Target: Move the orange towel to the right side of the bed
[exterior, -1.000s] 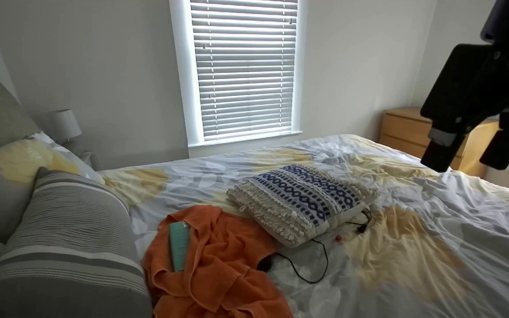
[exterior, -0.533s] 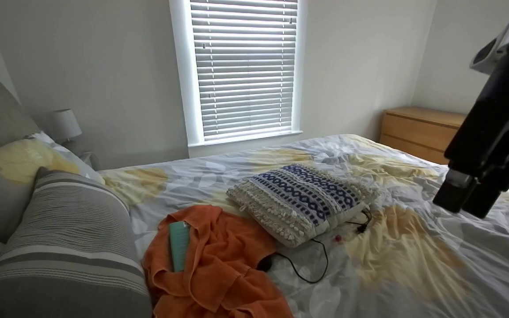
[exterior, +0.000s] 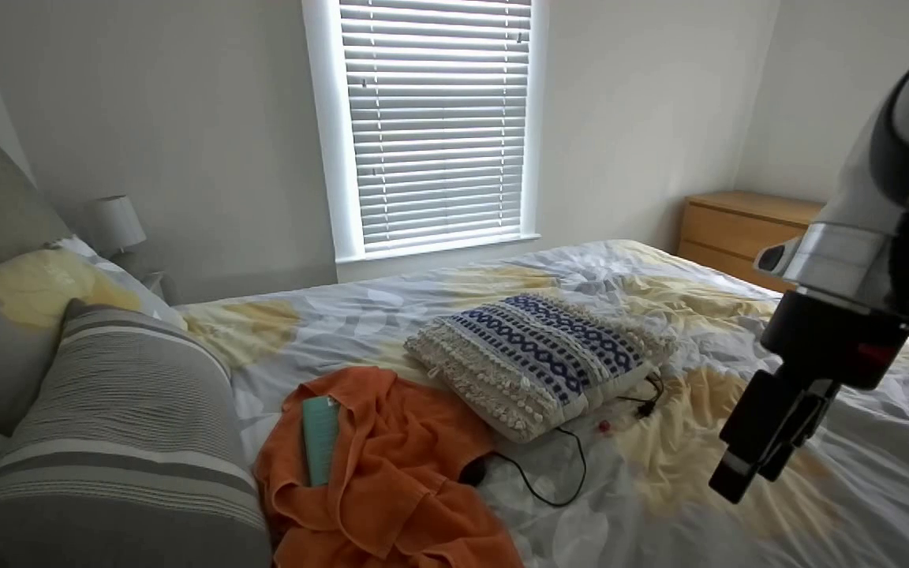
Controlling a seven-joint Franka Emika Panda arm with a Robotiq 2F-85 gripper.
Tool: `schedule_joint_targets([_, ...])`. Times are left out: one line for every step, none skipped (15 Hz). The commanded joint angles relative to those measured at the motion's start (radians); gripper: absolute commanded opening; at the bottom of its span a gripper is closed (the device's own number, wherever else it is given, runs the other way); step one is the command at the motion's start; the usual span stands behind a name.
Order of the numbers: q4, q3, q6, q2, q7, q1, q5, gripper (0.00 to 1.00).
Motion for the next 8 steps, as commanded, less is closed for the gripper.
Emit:
schedule_joint_targets([0.003,0.007,0.007,0.024,-0.004,-0.007,0.000,1.00])
schedule_joint_targets([0.006,0.008,0.007,0.031,-0.004,-0.008,0.000,1.00])
schedule_joint_targets([0.008,0.008,0.009,0.029,-0.005,-0.008,0.001,1.00])
schedule_joint_targets([0.010,0.007,0.009,0.023,-0.004,-0.007,0.000,1.00])
schedule_joint_targets([0.010,0.007,0.009,0.016,-0.004,-0.006,0.000,1.00])
schedule_joint_targets([0.010,0.006,0.009,0.013,-0.004,-0.006,0.000,1.00])
schedule_joint_targets([0.010,0.006,0.009,0.011,-0.004,-0.005,0.000,1.00])
schedule_joint_targets([0.010,0.006,0.009,0.010,-0.004,-0.005,0.000,1.00])
